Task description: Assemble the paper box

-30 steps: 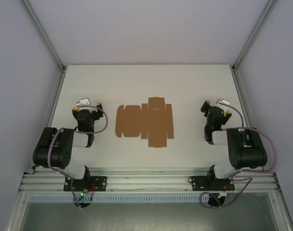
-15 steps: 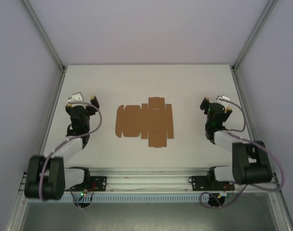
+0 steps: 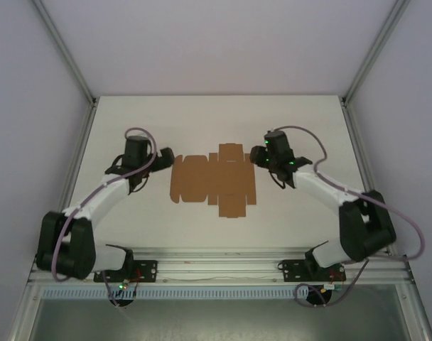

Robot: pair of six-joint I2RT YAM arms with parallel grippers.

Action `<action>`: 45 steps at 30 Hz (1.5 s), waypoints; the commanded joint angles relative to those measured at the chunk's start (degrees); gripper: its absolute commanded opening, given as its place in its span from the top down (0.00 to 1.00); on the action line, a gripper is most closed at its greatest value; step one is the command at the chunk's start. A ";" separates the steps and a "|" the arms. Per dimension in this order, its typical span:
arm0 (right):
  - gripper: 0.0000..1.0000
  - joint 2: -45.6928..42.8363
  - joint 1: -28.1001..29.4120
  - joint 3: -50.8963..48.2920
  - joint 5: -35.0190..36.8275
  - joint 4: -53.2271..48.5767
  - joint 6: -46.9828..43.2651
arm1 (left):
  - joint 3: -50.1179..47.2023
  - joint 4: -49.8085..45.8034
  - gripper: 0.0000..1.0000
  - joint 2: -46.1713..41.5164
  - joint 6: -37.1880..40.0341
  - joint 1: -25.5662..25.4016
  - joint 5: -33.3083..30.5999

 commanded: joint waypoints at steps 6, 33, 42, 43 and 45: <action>0.80 14.31 -0.22 6.70 -8.38 -6.28 4.89 | 1.39 -4.42 0.00 7.44 -1.92 -1.29 7.63; 0.95 25.56 -1.65 2.10 -5.57 -6.09 3.18 | -0.08 29.89 0.27 18.57 -13.14 -1.37 49.49; 0.95 25.82 -1.31 1.24 -4.08 -5.57 2.53 | 0.43 30.95 0.41 13.04 -14.53 -2.04 49.57; 0.95 25.81 -1.22 1.18 -3.83 -5.52 2.60 | 1.70 26.12 0.43 12.60 -11.76 -2.59 46.78; 0.94 25.67 -1.12 1.08 -3.75 -5.29 2.38 | 4.95 14.69 0.47 12.16 -5.24 -4.04 40.04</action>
